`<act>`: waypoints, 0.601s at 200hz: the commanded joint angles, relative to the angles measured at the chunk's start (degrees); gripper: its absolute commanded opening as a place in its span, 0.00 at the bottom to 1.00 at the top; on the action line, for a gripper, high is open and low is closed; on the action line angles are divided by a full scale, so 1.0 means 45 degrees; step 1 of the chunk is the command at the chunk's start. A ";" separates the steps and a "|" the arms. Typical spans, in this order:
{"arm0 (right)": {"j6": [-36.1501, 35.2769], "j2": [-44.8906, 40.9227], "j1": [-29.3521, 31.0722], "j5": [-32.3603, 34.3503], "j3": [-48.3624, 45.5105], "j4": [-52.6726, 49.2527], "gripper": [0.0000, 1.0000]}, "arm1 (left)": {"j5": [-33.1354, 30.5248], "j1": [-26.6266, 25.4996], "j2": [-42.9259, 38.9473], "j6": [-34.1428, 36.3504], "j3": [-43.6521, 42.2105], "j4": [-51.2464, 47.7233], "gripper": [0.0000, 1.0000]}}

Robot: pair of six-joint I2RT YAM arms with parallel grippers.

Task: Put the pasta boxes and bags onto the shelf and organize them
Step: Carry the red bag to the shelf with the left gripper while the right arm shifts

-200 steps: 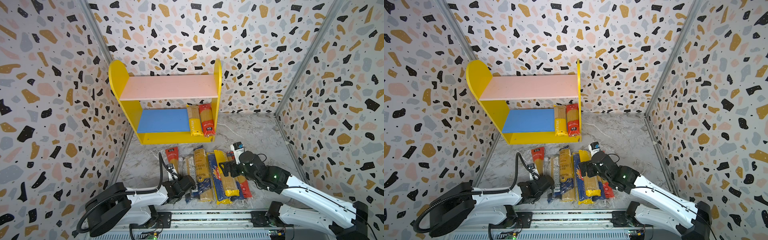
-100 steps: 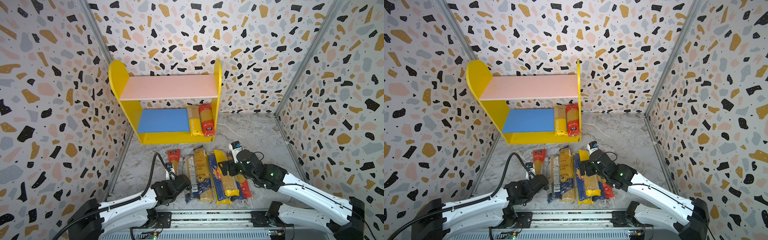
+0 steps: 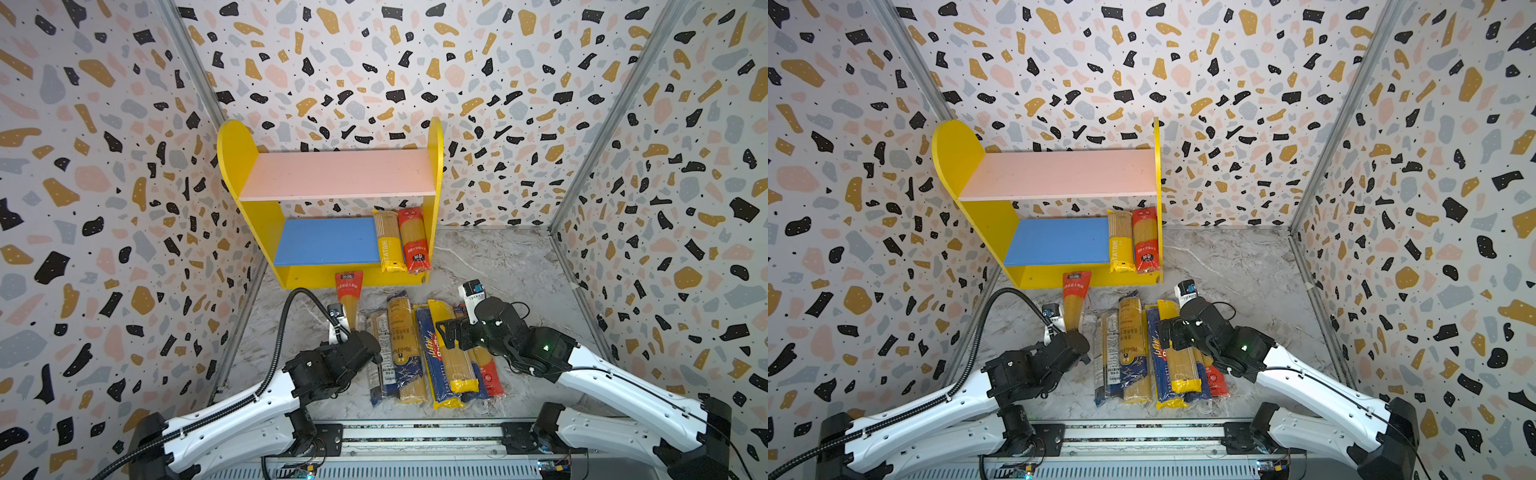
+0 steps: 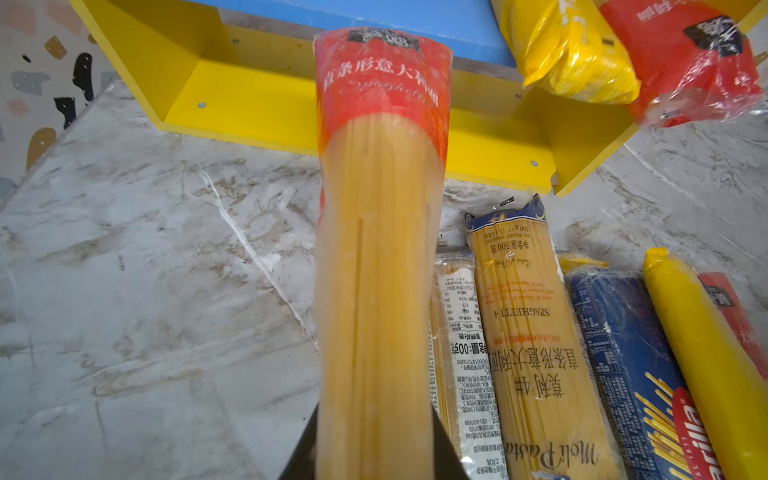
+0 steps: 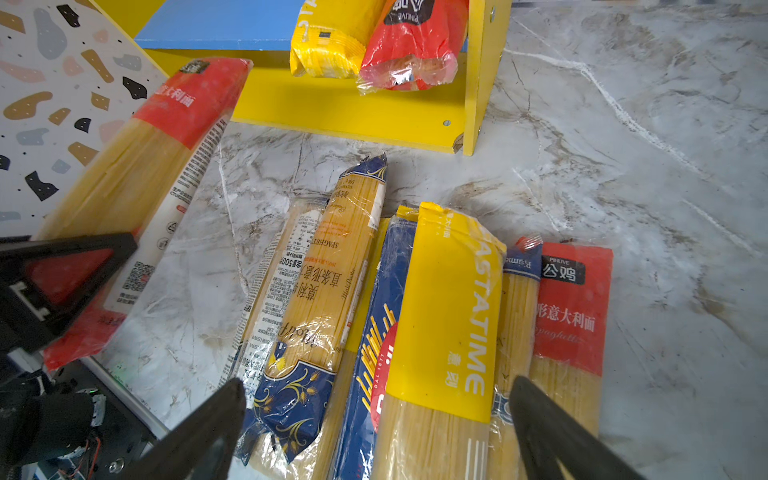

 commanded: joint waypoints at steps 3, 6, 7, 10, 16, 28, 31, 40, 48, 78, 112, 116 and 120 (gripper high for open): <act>-0.0116 -0.0399 -0.0067 0.0224 0.0533 -0.0310 0.99 | -0.2129 -0.0025 -0.0201 0.0696 0.1158 0.0635 0.00; -0.0116 -0.0403 -0.0067 0.0226 0.0550 -0.0325 0.99 | -0.2262 -0.0020 -0.0176 0.0751 0.1255 0.0611 0.00; -0.0126 -0.0394 -0.0074 0.0226 0.0553 -0.0318 0.99 | -0.2295 -0.0020 -0.0170 0.0772 0.1281 0.0605 0.00; -0.0122 -0.0417 -0.0063 0.0226 0.0548 -0.0328 0.99 | -0.2383 -0.0025 -0.0121 0.0807 0.1377 0.0600 0.00; -0.0116 -0.0442 -0.0076 0.0226 0.0536 -0.0327 0.99 | -0.2532 0.0015 -0.0046 0.1298 0.1572 0.0626 0.00; -0.0116 -0.0462 -0.0072 0.0156 0.0555 -0.0311 0.99 | -0.2765 0.0196 0.0169 0.1691 0.1997 0.0648 0.00; -0.0116 -0.0462 -0.0063 0.0122 0.0563 -0.0296 0.99 | -0.2790 0.0241 0.0212 0.1803 0.2082 0.0698 0.00; -0.0116 -0.0479 -0.0064 0.0056 0.0557 -0.0274 0.99 | -0.2742 0.0444 0.0358 0.2317 0.2264 0.1020 0.00; -0.0116 -0.0487 -0.0069 0.0034 0.0551 -0.0253 0.99 | -0.2600 0.0727 0.0488 0.2647 0.2403 0.1339 0.00; -0.0247 -0.0511 -0.0081 0.0050 0.0669 -0.0222 0.99 | -0.1255 0.2023 0.1201 0.4212 0.2714 0.3078 0.00; -0.0388 -0.0480 -0.0158 0.0290 0.0881 -0.0364 0.99 | -0.0007 0.3219 0.2461 0.5248 0.3455 0.4417 0.00; -0.0375 -0.0509 -0.0176 0.0350 0.0886 -0.0386 0.99 | 0.0136 0.3351 0.2612 0.5351 0.3534 0.4605 0.00; -0.0370 -0.0537 -0.0188 0.0414 0.0904 -0.0388 0.99 | 0.0247 0.3475 0.2773 0.5440 0.3601 0.4783 0.00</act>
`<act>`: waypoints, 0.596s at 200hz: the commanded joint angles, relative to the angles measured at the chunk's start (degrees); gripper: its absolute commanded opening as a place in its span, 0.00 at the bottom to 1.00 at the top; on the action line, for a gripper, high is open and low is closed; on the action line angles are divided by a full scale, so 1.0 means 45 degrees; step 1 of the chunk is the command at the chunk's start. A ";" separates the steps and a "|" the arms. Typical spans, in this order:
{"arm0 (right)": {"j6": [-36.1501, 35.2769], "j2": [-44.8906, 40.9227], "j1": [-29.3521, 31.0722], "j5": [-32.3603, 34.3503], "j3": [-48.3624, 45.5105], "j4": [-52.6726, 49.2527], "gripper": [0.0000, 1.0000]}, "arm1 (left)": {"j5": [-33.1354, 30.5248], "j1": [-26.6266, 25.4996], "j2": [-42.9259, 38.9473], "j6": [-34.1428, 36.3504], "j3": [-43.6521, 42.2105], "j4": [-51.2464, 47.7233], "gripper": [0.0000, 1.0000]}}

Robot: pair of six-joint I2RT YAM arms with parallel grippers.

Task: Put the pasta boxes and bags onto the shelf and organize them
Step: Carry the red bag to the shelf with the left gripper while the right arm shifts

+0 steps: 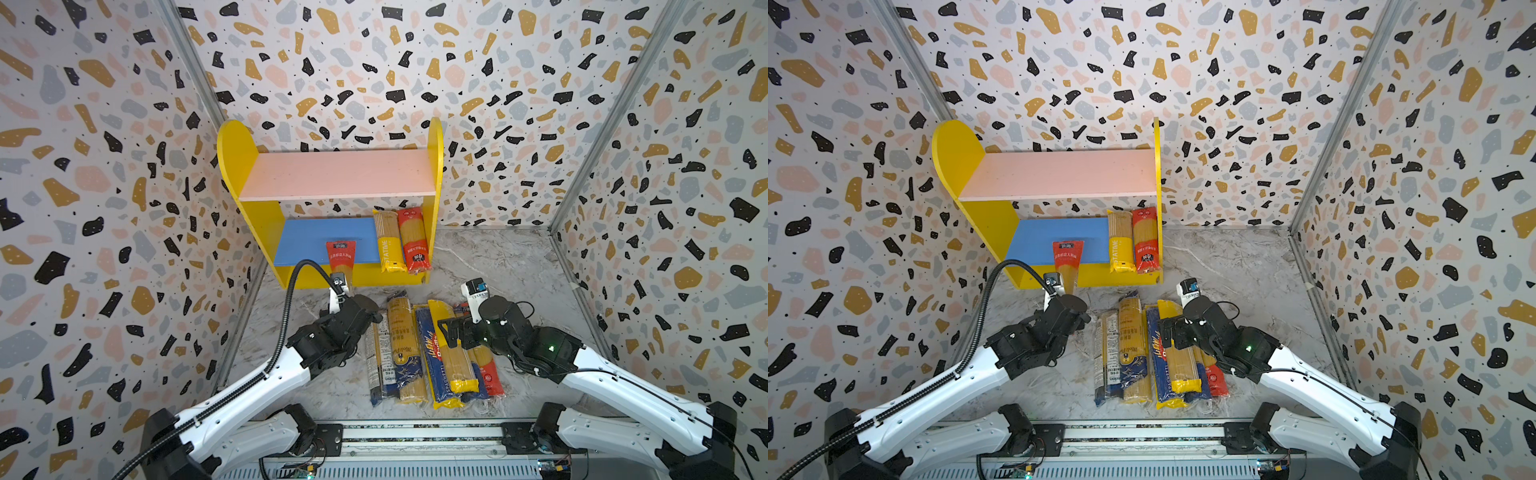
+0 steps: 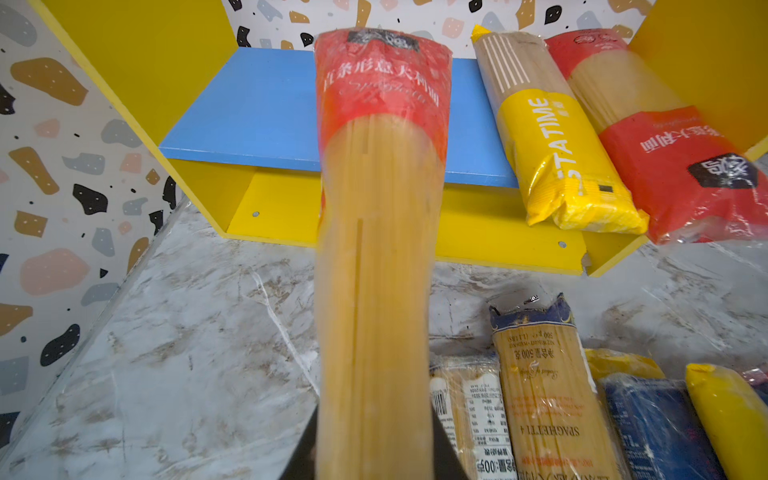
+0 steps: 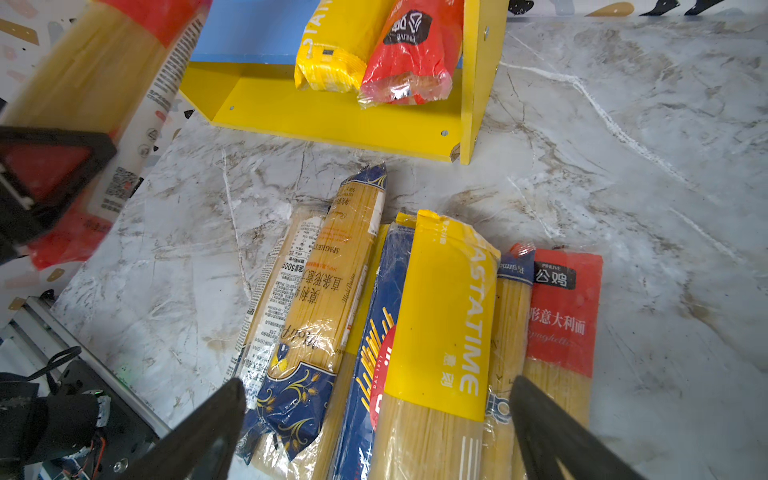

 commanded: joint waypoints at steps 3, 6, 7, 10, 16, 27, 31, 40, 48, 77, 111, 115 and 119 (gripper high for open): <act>-0.0195 -0.0300 -0.0132 0.0433 0.0593 -0.0189 0.99 | 0.0279 0.0686 0.0523 0.1381 0.1151 0.3260 0.00; -0.0195 -0.0326 -0.0145 0.0449 0.0586 -0.0181 0.99 | 0.0369 0.0770 0.0644 0.1439 0.1208 0.3401 0.00; -0.0195 -0.0329 -0.0150 0.0450 0.0581 -0.0180 0.99 | 0.0405 0.0803 0.0683 0.1459 0.1228 0.3428 0.00; -0.0195 -0.0358 -0.0181 0.0451 0.0609 -0.0180 0.99 | 0.0497 0.0887 0.0810 0.1525 0.1284 0.3576 0.00; -0.0223 -0.0380 -0.0259 0.0422 0.0615 -0.0146 0.99 | 0.0699 0.1097 0.1043 0.1635 0.1403 0.3791 0.00; -0.0290 -0.0388 -0.0420 0.0327 0.0710 -0.0208 0.99 | 0.1035 0.1459 0.1471 0.1737 0.1647 0.4192 0.00; -0.0309 -0.0393 -0.0473 0.0312 0.0746 -0.0230 0.99 | 0.1170 0.1581 0.1626 0.1794 0.1725 0.4325 0.00; -0.0385 -0.0380 -0.0559 0.0279 0.0837 -0.0276 0.99 | 0.1487 0.1865 0.1973 0.1900 0.1933 0.4610 0.00; -0.0446 -0.0371 -0.0633 0.0299 0.0915 -0.0301 0.99 | 0.1678 0.2038 0.2302 0.1963 0.2180 0.4787 0.00; -0.0689 -0.0380 -0.0765 0.0055 0.1208 -0.0048 0.99 | 0.1925 0.2431 0.3533 0.2163 0.3066 0.5153 0.00; -0.1110 0.0232 -0.0777 -0.0291 0.2183 0.0099 0.99 | 0.2285 0.2592 0.4745 0.2221 0.3948 0.5536 0.00; -0.1164 0.0320 -0.0780 -0.0300 0.2319 0.0104 0.99 | 0.2322 0.2610 0.4880 0.2223 0.4042 0.5569 0.00; -0.1204 0.0436 -0.0780 -0.0325 0.2446 0.0099 0.99 | 0.2354 0.2612 0.4998 0.2221 0.4151 0.5600 0.00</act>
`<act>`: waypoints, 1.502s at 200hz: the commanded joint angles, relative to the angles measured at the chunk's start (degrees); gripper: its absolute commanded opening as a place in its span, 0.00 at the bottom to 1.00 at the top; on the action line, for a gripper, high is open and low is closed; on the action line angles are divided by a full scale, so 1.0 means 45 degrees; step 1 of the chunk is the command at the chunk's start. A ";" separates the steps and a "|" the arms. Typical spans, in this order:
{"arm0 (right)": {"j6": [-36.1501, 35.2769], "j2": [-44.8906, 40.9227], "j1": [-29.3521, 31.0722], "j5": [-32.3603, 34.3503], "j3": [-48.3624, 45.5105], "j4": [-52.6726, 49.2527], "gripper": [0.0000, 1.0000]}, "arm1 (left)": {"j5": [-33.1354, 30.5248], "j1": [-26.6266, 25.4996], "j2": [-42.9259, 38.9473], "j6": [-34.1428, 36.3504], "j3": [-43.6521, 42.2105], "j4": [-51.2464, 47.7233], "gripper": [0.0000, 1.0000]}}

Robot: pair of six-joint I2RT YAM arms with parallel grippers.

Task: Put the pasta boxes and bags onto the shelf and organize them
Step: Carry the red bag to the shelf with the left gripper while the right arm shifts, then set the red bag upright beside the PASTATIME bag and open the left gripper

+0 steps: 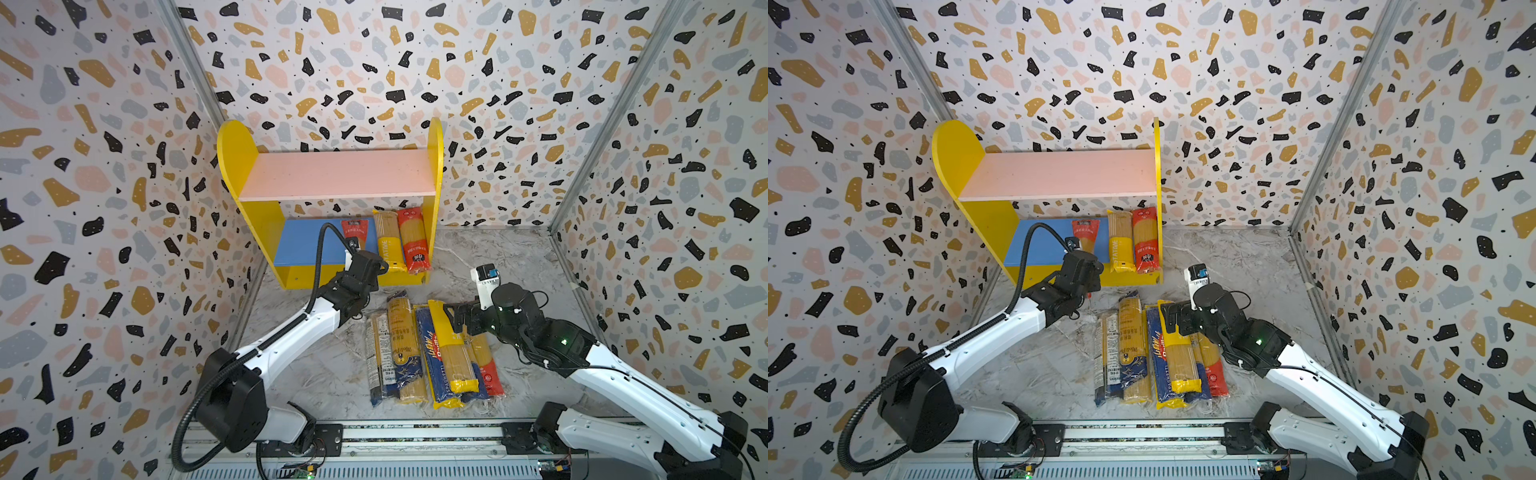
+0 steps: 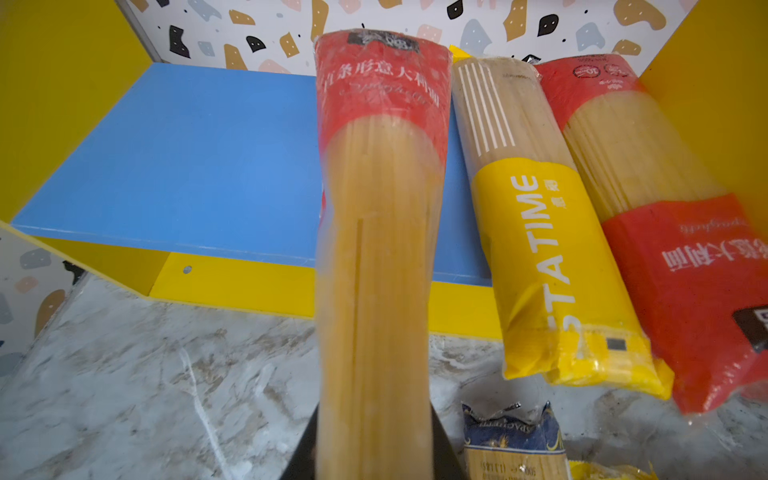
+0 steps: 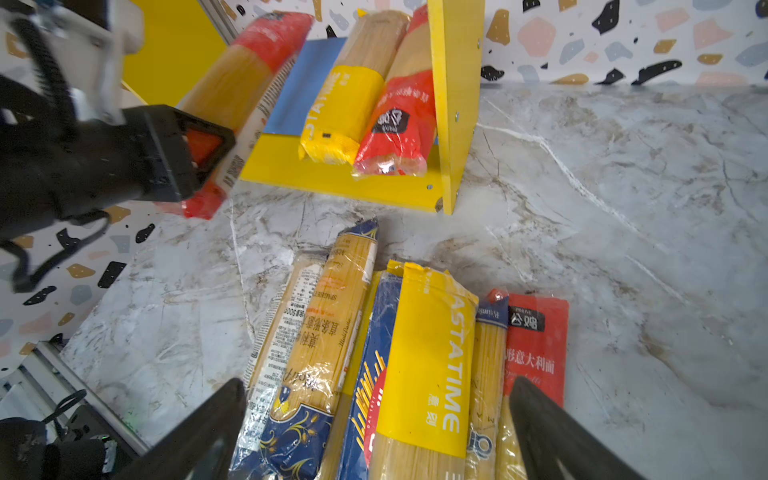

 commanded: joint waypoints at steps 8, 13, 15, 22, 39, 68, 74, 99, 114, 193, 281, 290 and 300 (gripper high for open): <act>-0.0565 0.0615 -0.0051 -0.0241 0.1275 0.0172 0.99 | -0.0130 0.0130 0.0391 0.0307 0.1348 0.2552 0.00; -0.0617 0.0744 -0.0051 -0.0281 0.1429 0.0191 0.99 | -0.0076 0.0164 0.0548 0.0322 0.1464 0.2573 0.00; -0.0635 0.0795 -0.0051 -0.0310 0.1486 0.0198 0.99 | -0.0038 0.0187 0.0587 0.0320 0.1512 0.2580 0.00; -0.0686 0.1008 -0.0051 -0.0398 0.1653 0.0238 0.99 | 0.0053 0.0256 0.0770 0.0312 0.1690 0.2600 0.00; -0.0816 0.1510 -0.0051 -0.0540 0.2094 0.0333 0.99 | 0.0183 0.0420 0.1152 0.0326 0.1989 0.2651 0.00; -0.0991 0.2363 -0.0081 -0.0676 0.2793 0.0416 0.99 | 0.0636 0.0832 0.1678 0.0416 0.2506 0.2778 0.00; -0.1051 0.2530 -0.0091 -0.0670 0.2919 0.0433 0.99 | 0.0754 0.0895 0.1832 0.0455 0.2661 0.2745 0.00; -0.1190 0.3200 -0.0253 -0.0714 0.3494 0.0339 0.99 | 0.1162 0.1197 0.2478 0.0406 0.3296 0.2705 0.00; -0.1263 0.3438 -0.0415 -0.0780 0.3707 0.0260 0.99 | 0.1383 0.1285 0.2794 0.0343 0.3612 0.2710 0.00; -0.1312 0.3638 -0.1203 -0.1393 0.3856 0.0300 0.99 | 0.1668 0.1752 0.4086 0.0163 0.4823 0.2322 0.13; -0.1132 0.3638 -0.1296 -0.1498 0.3733 0.0244 0.99 | 0.1545 0.1931 0.4084 -0.0024 0.4593 0.1958 0.64; -0.1108 0.3655 -0.1301 -0.1498 0.3725 0.0205 0.99 | 0.1705 0.1938 0.4047 -0.0023 0.4543 0.1941 0.64; -0.1071 0.3653 -0.1301 -0.1468 0.3720 0.0171 0.99 | 0.1832 0.1936 0.3971 -0.0124 0.4459 0.1889 0.64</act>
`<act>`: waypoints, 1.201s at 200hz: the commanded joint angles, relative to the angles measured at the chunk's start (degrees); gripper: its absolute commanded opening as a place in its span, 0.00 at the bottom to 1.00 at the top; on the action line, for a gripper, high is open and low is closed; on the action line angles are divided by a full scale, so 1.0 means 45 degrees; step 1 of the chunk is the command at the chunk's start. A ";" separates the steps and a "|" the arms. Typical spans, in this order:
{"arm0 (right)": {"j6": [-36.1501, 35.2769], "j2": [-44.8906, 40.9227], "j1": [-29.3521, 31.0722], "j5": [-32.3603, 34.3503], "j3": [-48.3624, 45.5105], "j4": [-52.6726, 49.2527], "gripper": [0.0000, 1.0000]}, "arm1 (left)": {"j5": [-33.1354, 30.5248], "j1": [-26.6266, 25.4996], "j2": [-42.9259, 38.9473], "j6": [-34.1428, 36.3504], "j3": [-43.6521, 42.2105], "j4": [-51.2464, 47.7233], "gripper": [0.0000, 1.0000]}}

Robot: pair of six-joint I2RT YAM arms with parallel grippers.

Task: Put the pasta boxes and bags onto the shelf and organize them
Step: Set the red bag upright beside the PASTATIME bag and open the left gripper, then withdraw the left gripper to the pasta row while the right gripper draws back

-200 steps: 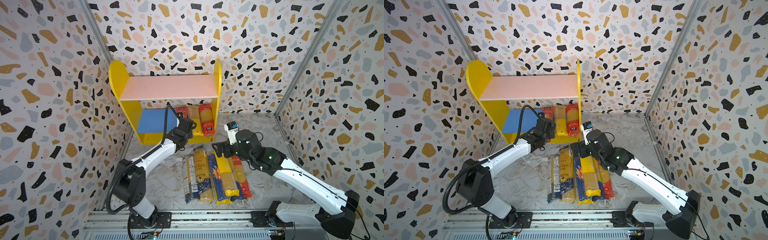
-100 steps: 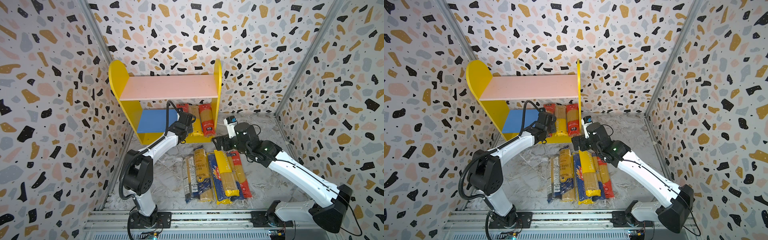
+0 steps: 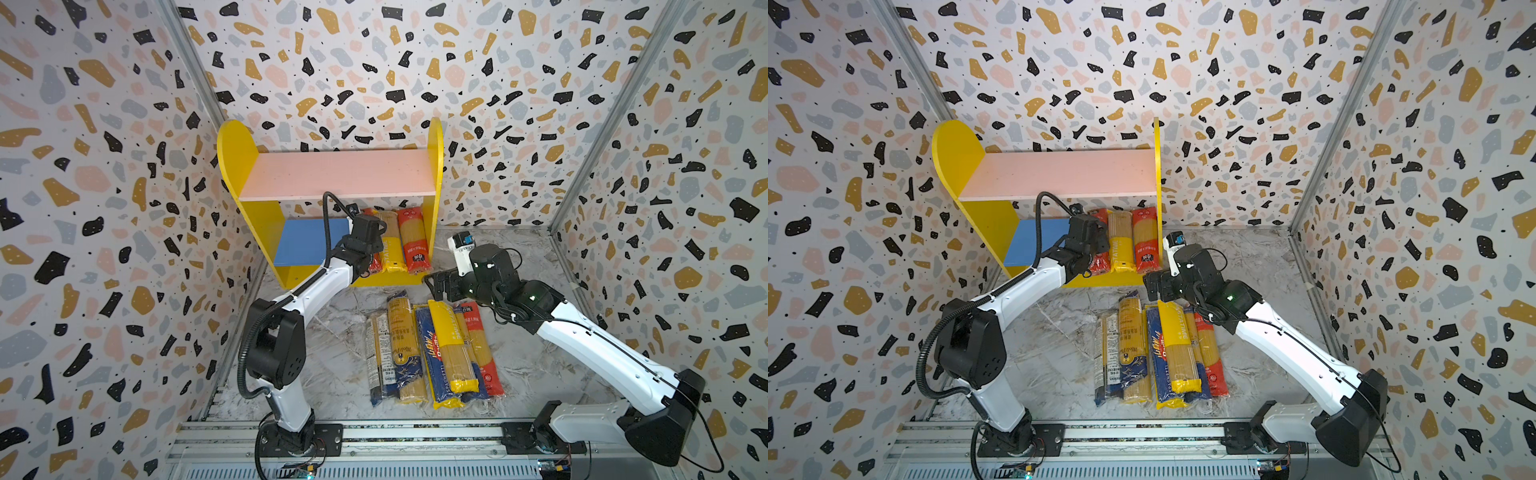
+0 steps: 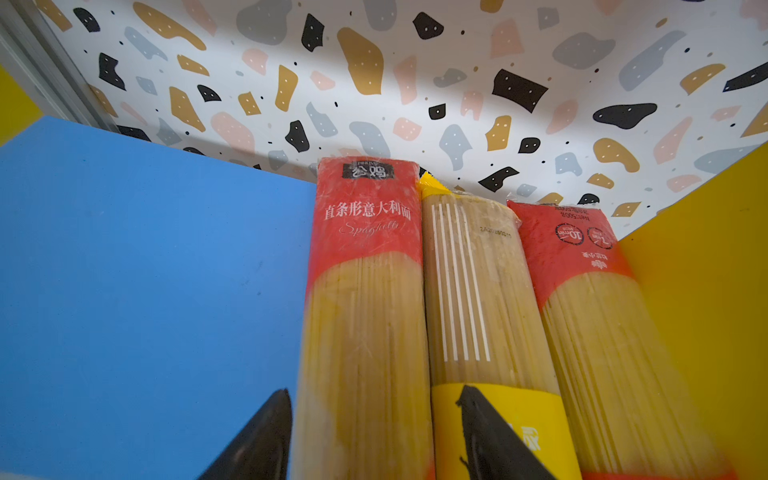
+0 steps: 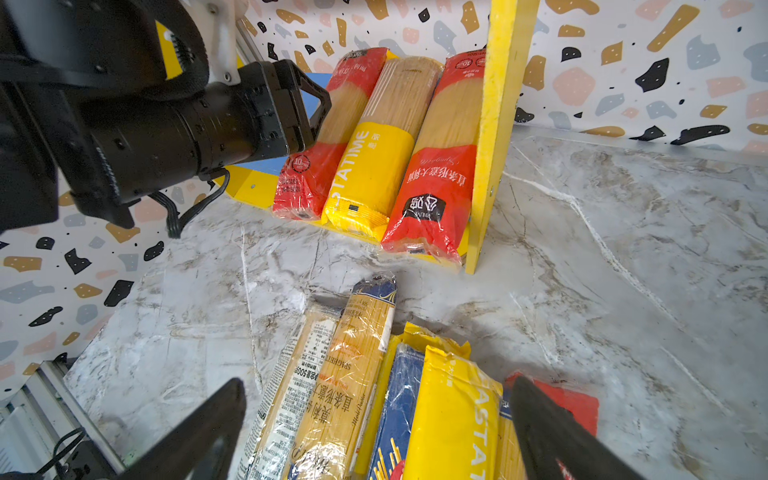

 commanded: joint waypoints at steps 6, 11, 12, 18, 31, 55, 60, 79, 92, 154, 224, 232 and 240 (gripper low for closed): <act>0.0134 -0.0135 -0.0043 -0.0053 0.0329 -0.0130 0.99 | 0.0220 0.0085 -0.0429 -0.0179 0.0007 0.0268 0.64; 0.0142 -0.0137 -0.0053 -0.0050 0.0310 -0.0134 0.99 | 0.0326 0.0074 -0.0509 -0.0257 -0.0113 0.0250 0.64; 0.0161 -0.0144 -0.0053 -0.0048 0.0307 -0.0134 0.99 | 0.0344 0.0073 -0.0523 -0.0266 -0.0134 0.0229 0.64; 0.0192 -0.0150 -0.0053 -0.0065 0.0281 -0.0100 0.99 | 0.0368 0.0072 -0.0650 -0.0345 -0.0278 0.0177 0.64; 0.0215 -0.0156 -0.0053 -0.0112 0.0201 -0.0028 0.99 | 0.0424 0.0064 -0.1064 -0.0520 -0.0798 0.0167 0.65; 0.0322 -0.0170 -0.0051 -0.0299 0.0062 0.0039 0.99 | 0.0575 0.0048 -0.2229 -0.0677 -0.1967 0.0279 0.70; 0.0341 -0.0185 -0.0052 -0.0330 0.0033 0.0066 0.99 | 0.0616 0.0053 -0.2471 -0.0728 -0.2197 0.0226 0.71; 0.0451 -0.0225 -0.0005 -0.0377 -0.0142 0.0061 0.99 | 0.0750 -0.0066 -0.3443 -0.0883 -0.3014 -0.0017 0.73; 0.0485 -0.0273 0.0080 -0.0295 -0.0360 0.0096 0.99 | 0.0694 -0.0220 -0.4095 -0.1016 -0.3609 -0.0161 0.74; 0.1105 -0.0435 0.1753 0.0719 -0.1065 0.0048 0.99 | 0.0044 -0.1746 -0.7451 -0.1739 -0.7129 -0.0492 0.87; 0.2816 -0.1446 0.4827 0.3165 -0.2157 -0.0193 0.99 | -0.1730 -0.5551 -1.0231 -0.2084 -0.9597 -0.0622 1.00; 0.3031 -0.1570 0.5140 0.3388 -0.2279 -0.0218 0.99 | -0.1873 -0.5872 -1.0620 -0.2274 -0.9987 -0.0522 1.00; 0.3235 -0.1647 0.5476 0.3667 -0.2330 -0.0312 0.99 | -0.1904 -0.6085 -1.1006 -0.2530 -1.0347 -0.0476 0.99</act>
